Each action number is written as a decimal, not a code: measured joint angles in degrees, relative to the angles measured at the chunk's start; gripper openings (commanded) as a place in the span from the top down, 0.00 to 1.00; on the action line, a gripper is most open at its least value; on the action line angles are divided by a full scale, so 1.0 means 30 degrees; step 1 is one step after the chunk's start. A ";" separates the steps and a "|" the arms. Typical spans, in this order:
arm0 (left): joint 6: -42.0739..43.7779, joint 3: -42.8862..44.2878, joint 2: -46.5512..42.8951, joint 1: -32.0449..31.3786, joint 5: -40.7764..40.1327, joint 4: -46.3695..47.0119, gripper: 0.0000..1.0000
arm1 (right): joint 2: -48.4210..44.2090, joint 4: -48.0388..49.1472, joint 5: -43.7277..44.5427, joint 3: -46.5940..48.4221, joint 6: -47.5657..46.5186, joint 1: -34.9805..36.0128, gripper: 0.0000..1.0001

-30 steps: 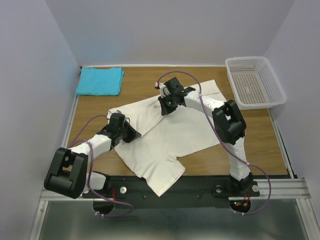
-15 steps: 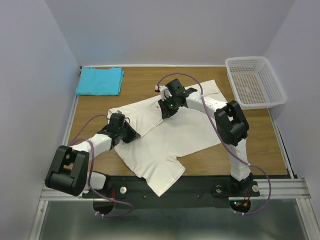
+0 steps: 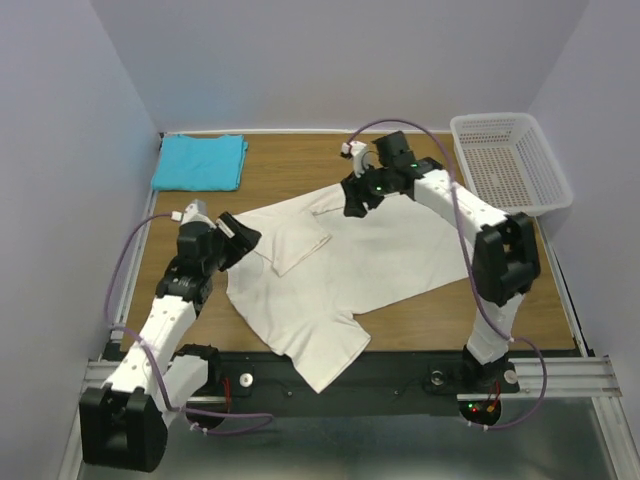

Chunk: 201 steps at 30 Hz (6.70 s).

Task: Fold and stack the t-shirts
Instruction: Fold the tshirt

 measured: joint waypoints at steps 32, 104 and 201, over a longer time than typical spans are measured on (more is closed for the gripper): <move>0.1574 -0.0452 0.0328 0.6011 0.6674 -0.3300 0.27 | -1.1868 -0.6258 -0.2535 -1.2094 -1.3260 -1.1373 0.31; -0.0597 0.6965 1.2539 -2.4494 -0.0984 -1.1526 0.72 | -0.9712 -0.5297 -0.2237 -1.2692 -1.0630 -1.1752 0.30; -0.1115 0.6688 -0.0299 -1.8943 -0.2280 -1.2349 1.00 | -0.9967 0.0576 0.0284 -1.3136 -0.0590 -1.6968 0.99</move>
